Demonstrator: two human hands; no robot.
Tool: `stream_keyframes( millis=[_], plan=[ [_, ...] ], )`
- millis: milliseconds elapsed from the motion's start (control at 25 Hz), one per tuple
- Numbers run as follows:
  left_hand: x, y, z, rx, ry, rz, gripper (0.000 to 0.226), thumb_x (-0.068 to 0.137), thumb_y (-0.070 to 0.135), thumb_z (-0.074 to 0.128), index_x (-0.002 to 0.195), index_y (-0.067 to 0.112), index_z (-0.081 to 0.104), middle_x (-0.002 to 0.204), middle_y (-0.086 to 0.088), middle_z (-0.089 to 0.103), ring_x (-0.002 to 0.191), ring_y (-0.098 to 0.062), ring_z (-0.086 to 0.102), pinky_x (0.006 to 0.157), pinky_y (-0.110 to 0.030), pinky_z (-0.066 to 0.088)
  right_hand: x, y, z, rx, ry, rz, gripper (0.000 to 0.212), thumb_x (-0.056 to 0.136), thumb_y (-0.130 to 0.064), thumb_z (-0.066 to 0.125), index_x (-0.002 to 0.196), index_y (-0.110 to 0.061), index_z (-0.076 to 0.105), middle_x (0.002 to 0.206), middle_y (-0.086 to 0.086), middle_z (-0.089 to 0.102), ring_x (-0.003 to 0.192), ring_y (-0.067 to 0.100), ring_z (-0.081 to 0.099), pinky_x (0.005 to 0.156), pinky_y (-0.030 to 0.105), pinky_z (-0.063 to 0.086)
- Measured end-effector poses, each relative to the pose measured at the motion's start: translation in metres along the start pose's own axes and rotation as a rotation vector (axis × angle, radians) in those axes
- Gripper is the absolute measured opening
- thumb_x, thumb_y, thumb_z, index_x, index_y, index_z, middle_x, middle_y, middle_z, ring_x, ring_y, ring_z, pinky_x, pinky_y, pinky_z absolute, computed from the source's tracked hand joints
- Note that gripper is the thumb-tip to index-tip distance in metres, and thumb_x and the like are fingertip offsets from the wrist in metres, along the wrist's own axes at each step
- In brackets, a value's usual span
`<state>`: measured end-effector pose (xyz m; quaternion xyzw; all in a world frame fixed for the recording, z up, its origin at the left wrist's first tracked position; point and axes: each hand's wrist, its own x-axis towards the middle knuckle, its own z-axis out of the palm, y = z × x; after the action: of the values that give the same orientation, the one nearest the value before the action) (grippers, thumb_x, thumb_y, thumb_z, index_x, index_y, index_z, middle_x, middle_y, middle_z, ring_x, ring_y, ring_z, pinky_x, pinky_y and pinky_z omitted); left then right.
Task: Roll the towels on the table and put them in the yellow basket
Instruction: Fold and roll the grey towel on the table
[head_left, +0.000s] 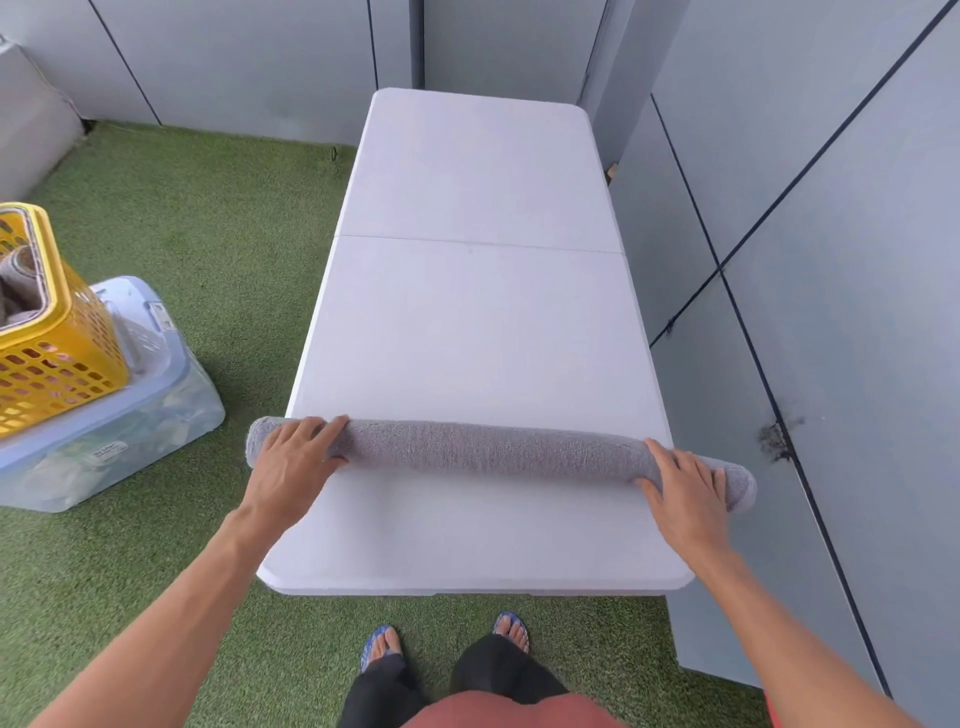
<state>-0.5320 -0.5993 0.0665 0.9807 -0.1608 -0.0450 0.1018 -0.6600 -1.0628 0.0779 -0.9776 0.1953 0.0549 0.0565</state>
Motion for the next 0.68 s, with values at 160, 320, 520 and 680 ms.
stream_keyframes(
  millis=[160,320,520,680],
  plan=[
    [0.013,0.048,-0.009,0.028,-0.043,-0.306,0.034,0.088,0.038,0.060,0.112,0.014,0.056,0.103,-0.011,0.063,0.096,-0.035,0.056,0.082,-0.044,0.040,0.008,-0.057,-0.008,0.040,-0.006,0.256,0.040,0.095,-0.036,0.051,0.132,-0.022,0.044,0.118,0.013,0.060,0.111,0.038,0.050,0.092,0.050,0.034],
    [0.011,0.124,0.001,-0.301,-0.125,-0.464,0.041,0.088,0.046,0.060,0.101,0.008,0.053,0.103,-0.015,0.062,0.096,-0.037,0.059,0.078,-0.041,0.043,0.010,-0.139,-0.009,0.153,-0.210,0.200,0.049,0.096,-0.039,0.046,0.138,-0.019,0.032,0.128,0.013,0.054,0.117,0.037,0.048,0.092,0.050,0.039],
    [0.005,0.157,0.007,-0.503,-0.211,-0.462,0.045,0.087,0.041,0.065,0.105,0.001,0.053,0.108,-0.019,0.063,0.100,-0.037,0.059,0.081,-0.037,0.044,-0.011,-0.178,0.001,0.499,-0.458,-0.103,0.081,0.094,-0.033,0.053,0.153,-0.022,-0.002,0.146,0.018,0.041,0.129,0.033,0.046,0.105,0.037,0.038],
    [-0.008,0.135,0.014,-0.572,-0.340,-0.482,0.048,0.081,0.044,0.070,0.103,0.005,0.052,0.102,-0.015,0.064,0.091,-0.035,0.064,0.080,-0.039,0.051,-0.035,-0.173,0.008,0.626,-0.198,0.007,0.072,0.093,-0.025,0.057,0.153,-0.020,0.016,0.137,0.018,0.051,0.124,0.030,0.049,0.102,0.032,0.036]
  ],
)
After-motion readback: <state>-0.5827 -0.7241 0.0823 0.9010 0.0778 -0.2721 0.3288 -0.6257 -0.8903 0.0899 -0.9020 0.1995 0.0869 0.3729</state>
